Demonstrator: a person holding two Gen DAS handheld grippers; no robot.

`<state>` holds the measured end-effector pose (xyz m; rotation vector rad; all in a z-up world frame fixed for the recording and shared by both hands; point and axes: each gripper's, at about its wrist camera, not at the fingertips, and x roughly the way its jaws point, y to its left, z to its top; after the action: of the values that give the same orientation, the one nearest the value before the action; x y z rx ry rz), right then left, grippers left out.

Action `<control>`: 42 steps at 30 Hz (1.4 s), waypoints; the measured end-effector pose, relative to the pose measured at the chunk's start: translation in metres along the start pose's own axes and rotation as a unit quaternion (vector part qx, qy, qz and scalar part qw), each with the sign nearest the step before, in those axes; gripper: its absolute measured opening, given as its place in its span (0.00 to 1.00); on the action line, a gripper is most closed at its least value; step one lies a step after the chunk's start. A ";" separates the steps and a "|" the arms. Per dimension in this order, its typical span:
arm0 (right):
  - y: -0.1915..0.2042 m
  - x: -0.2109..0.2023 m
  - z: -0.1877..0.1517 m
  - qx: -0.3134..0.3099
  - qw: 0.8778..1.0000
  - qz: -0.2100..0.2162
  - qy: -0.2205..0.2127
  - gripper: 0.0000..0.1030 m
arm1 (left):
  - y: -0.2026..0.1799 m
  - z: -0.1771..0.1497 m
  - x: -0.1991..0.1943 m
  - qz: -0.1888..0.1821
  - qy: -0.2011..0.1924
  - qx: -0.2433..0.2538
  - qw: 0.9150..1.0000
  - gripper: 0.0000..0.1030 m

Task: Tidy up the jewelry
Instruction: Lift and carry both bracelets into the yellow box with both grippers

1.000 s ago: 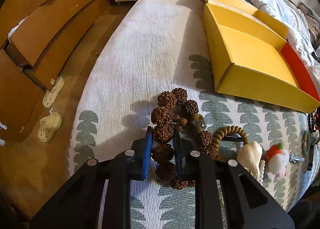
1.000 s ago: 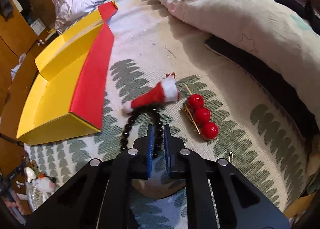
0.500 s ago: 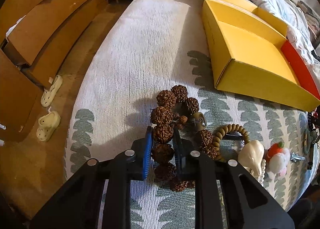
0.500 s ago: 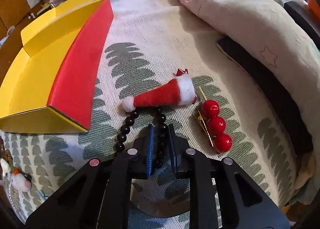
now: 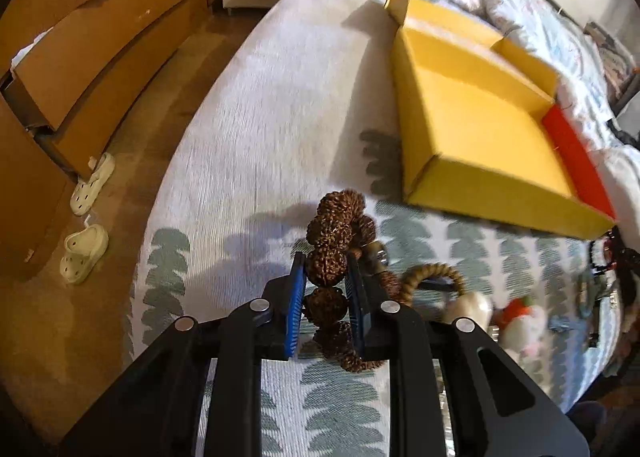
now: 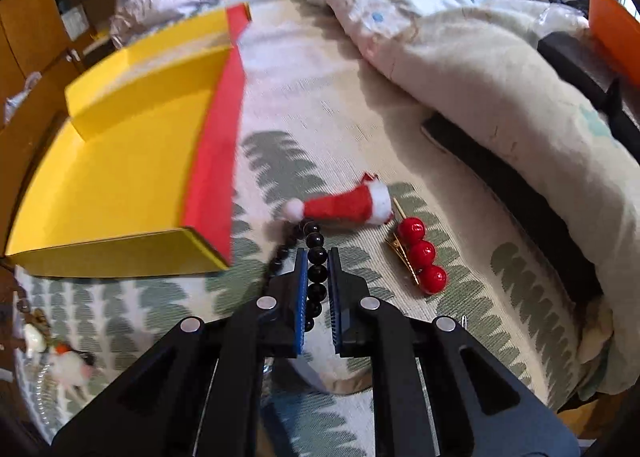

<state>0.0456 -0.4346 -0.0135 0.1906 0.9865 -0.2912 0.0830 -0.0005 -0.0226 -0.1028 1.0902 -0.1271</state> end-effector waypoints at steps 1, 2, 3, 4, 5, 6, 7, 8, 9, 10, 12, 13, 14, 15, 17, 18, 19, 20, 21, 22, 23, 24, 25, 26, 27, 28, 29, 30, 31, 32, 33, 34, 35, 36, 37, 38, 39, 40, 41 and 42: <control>0.000 -0.004 0.001 0.006 1.000 0.009 -0.007 0.11 | -0.002 0.001 -0.003 -0.002 -0.004 0.001 1.000 0.19; -0.001 -0.007 0.001 0.008 1.000 0.014 -0.009 0.11 | -0.003 0.001 -0.005 -0.005 -0.007 0.001 1.000 0.19; 0.000 -0.010 0.001 0.009 1.000 0.018 -0.011 0.11 | -0.005 0.001 -0.008 -0.010 -0.008 0.001 1.000 0.20; 0.000 -0.013 0.000 0.011 1.000 0.021 -0.016 0.11 | -0.008 0.002 -0.011 -0.015 -0.011 0.002 1.000 0.19; 0.000 -0.019 0.000 0.014 0.999 0.026 -0.023 0.11 | -0.011 0.001 -0.014 -0.018 -0.014 0.006 1.000 0.20; 0.001 -0.024 0.001 0.014 0.999 0.029 -0.027 0.11 | -0.014 0.002 -0.017 -0.021 -0.019 0.007 1.000 0.19; 0.001 -0.029 0.001 0.012 0.999 0.030 -0.033 0.11 | -0.015 0.002 -0.020 -0.023 -0.023 0.009 0.999 0.19; 0.001 -0.031 0.003 0.015 0.999 0.031 -0.039 0.11 | -0.018 0.003 -0.023 -0.025 -0.027 0.011 0.999 0.19; 0.001 -0.033 0.004 0.017 0.998 0.034 -0.041 0.11 | -0.020 0.005 -0.027 -0.030 -0.031 0.013 0.999 0.19; 0.001 -0.034 0.005 0.016 0.998 0.037 -0.040 0.11 | -0.022 0.006 -0.030 -0.033 -0.034 0.014 0.999 0.19; -0.002 -0.040 0.007 0.022 0.998 0.046 -0.049 0.11 | -0.028 0.009 -0.035 -0.038 -0.040 0.021 0.998 0.19; -0.001 -0.044 0.009 0.020 0.997 0.048 -0.051 0.11 | -0.031 0.011 -0.038 -0.037 -0.043 0.026 0.998 0.19; -0.001 -0.048 0.011 0.021 0.997 0.053 -0.057 0.11 | -0.032 0.012 -0.039 -0.037 -0.046 0.028 0.998 0.19; 0.000 -0.053 0.013 0.021 0.996 0.057 -0.062 0.11 | -0.035 0.014 -0.042 -0.037 -0.049 0.032 0.998 0.19; 0.008 -0.063 0.018 0.012 0.995 0.061 -0.073 0.11 | -0.038 0.017 -0.046 -0.036 -0.053 0.035 0.997 0.19; 0.013 -0.069 0.019 0.010 0.995 0.066 -0.078 0.11 | -0.040 0.019 -0.048 -0.036 -0.056 0.037 0.997 0.19; 0.018 -0.073 0.021 0.003 0.994 0.068 -0.080 0.11 | -0.043 0.022 -0.051 -0.036 -0.059 0.039 0.997 0.19; 0.026 -0.079 0.024 -0.005 0.994 0.073 -0.084 0.11 | -0.045 0.023 -0.053 -0.035 -0.062 0.041 0.997 0.19; 0.032 -0.084 0.027 -0.009 0.993 0.079 -0.089 0.11 | -0.048 0.026 -0.057 -0.035 -0.067 0.045 0.996 0.19; 0.041 -0.088 0.031 -0.018 0.992 0.082 -0.092 0.11 | -0.052 0.029 -0.060 -0.034 -0.070 0.047 0.996 0.19; 0.047 -0.091 0.033 -0.023 0.992 0.085 -0.094 0.11 | -0.055 0.031 -0.062 -0.034 -0.072 0.050 0.996 0.19; 0.052 -0.093 0.036 -0.026 0.991 0.091 -0.097 0.11 | -0.060 0.035 -0.066 -0.033 -0.078 0.056 0.995 0.19; 0.061 -0.095 0.042 -0.034 0.990 0.099 -0.096 0.11 | -0.064 0.039 -0.069 -0.033 -0.082 0.059 0.994 0.19; 0.068 -0.095 0.048 -0.040 0.989 0.102 -0.096 0.11 | -0.069 0.042 -0.073 -0.035 -0.085 0.062 0.994 0.19; 0.074 -0.095 0.051 -0.044 0.989 0.103 -0.097 0.11 | -0.075 0.047 -0.076 -0.038 -0.089 0.067 0.993 0.19; 0.080 -0.094 0.055 -0.049 0.989 0.105 -0.096 0.11 | -0.081 0.053 -0.080 -0.041 -0.094 0.071 0.992 0.19; 0.088 -0.091 0.061 -0.055 0.988 0.108 -0.093 0.11 | -0.084 0.056 -0.082 -0.041 -0.097 0.074 0.992 0.19; 0.094 -0.088 0.065 -0.058 0.988 0.113 -0.091 0.11 | -0.093 0.063 -0.084 -0.043 -0.102 0.080 0.991 0.19; 0.100 -0.085 0.070 -0.063 0.987 0.117 -0.089 0.11 | -0.097 0.067 -0.085 -0.044 -0.105 0.083 0.990 0.19; 0.107 -0.079 0.075 -0.069 0.987 0.117 -0.084 0.11 | -0.102 0.072 -0.085 -0.047 -0.107 0.086 0.989 0.19; 0.114 -0.073 0.080 -0.073 0.987 0.118 -0.081 0.11 | -0.108 0.078 -0.084 -0.051 -0.109 0.090 0.989 0.19; 0.119 -0.066 0.084 -0.078 0.987 0.120 -0.075 0.11 | -0.115 0.085 -0.081 -0.052 -0.110 0.093 0.988 0.19; 0.123 -0.060 0.086 -0.080 0.987 0.121 -0.070 0.11 | -0.118 0.089 -0.079 -0.051 -0.110 0.096 0.988 0.19; 0.127 -0.052 0.090 -0.083 0.987 0.123 -0.062 0.11 | -0.124 0.095 -0.073 -0.052 -0.108 0.100 0.988 0.19; 0.131 -0.044 0.093 -0.086 0.987 0.124 -0.057 0.11 | -0.128 0.100 -0.068 -0.052 -0.106 0.102 0.988 0.19; 0.134 -0.038 0.095 -0.087 0.987 0.124 -0.053 0.11 | -0.132 0.104 -0.062 -0.052 -0.103 0.104 0.988 0.19; 0.137 -0.030 0.098 -0.090 0.987 0.123 -0.047 0.11 | -0.136 0.108 -0.054 -0.051 -0.099 0.105 0.988 0.19; 0.140 -0.022 0.100 -0.090 0.988 0.122 -0.041 0.11 | -0.139 0.113 -0.045 -0.051 -0.093 0.104 0.989 0.19; 0.141 -0.016 0.102 -0.089 0.988 0.119 -0.037 0.11 | -0.141 0.116 -0.036 -0.050 -0.085 0.101 0.990 0.19; 0.143 -0.009 0.105 -0.090 0.989 0.116 -0.032 0.11 | -0.143 0.118 -0.030 -0.051 -0.078 0.101 0.990 0.19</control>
<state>0.1704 -0.3287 0.0547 0.1298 0.9120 0.0052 0.1666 -0.1345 0.0781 0.0142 0.9110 -0.3159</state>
